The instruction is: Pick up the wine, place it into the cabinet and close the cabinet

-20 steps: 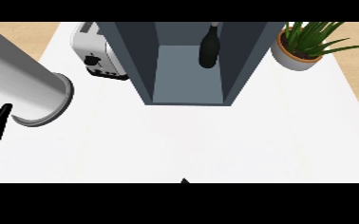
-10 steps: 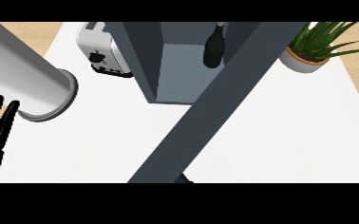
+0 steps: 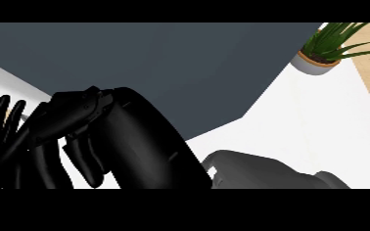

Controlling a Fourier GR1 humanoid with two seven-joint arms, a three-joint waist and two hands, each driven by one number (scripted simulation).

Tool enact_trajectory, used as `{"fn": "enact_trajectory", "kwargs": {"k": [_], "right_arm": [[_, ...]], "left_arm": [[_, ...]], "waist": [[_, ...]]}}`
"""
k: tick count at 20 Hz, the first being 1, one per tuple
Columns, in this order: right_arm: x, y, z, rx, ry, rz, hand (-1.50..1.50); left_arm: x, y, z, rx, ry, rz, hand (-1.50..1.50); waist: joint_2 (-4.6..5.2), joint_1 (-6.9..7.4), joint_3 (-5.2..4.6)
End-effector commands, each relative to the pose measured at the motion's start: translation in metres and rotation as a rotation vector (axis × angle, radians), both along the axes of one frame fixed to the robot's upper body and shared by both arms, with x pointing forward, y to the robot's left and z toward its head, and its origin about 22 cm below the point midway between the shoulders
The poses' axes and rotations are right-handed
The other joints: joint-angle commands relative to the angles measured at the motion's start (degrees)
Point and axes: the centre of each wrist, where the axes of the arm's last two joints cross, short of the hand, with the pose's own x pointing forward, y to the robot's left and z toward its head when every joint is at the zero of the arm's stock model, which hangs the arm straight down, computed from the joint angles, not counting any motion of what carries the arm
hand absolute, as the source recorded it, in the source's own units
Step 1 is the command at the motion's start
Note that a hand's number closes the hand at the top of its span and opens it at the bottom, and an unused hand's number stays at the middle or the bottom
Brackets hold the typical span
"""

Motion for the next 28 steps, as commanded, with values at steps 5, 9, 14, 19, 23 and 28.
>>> {"fn": "enact_trajectory", "kwargs": {"k": [5,9,14,19,23,28], "right_arm": [[0.071,0.031,0.01,-0.094,-0.137,-0.159,1.5],[0.106,0.011,0.015,-0.107,-0.095,-0.165,1.5],[0.141,0.019,0.024,-0.069,-0.075,-0.198,1.5],[0.159,-0.008,-0.005,-0.1,-0.071,-0.21,1.5],[0.172,-0.02,-0.003,-0.128,-0.118,-0.258,1.5],[0.183,-0.031,-0.013,-0.174,-0.143,-0.274,1.5]], "left_arm": [[0.001,-0.003,-0.003,-0.023,0.0,0.008,-1.5],[-0.004,0.004,0.001,0.002,0.003,0.021,-1.5],[0.013,-0.009,-0.004,0.003,-0.016,0.01,-1.5],[0.011,0.005,0.012,0.023,-0.016,0.015,-1.5],[0.011,-0.011,0.011,-0.004,-0.028,0.0,-1.5],[0.013,0.0,0.008,0.008,0.0,0.011,-1.5]], "waist": [[0.01,-0.81,-0.03],[-0.13,-1.13,0.03],[0.21,-0.77,-0.02],[0.21,-0.9,0.03],[0.54,-0.96,0.03],[0.7,-1.49,-0.03]]}}
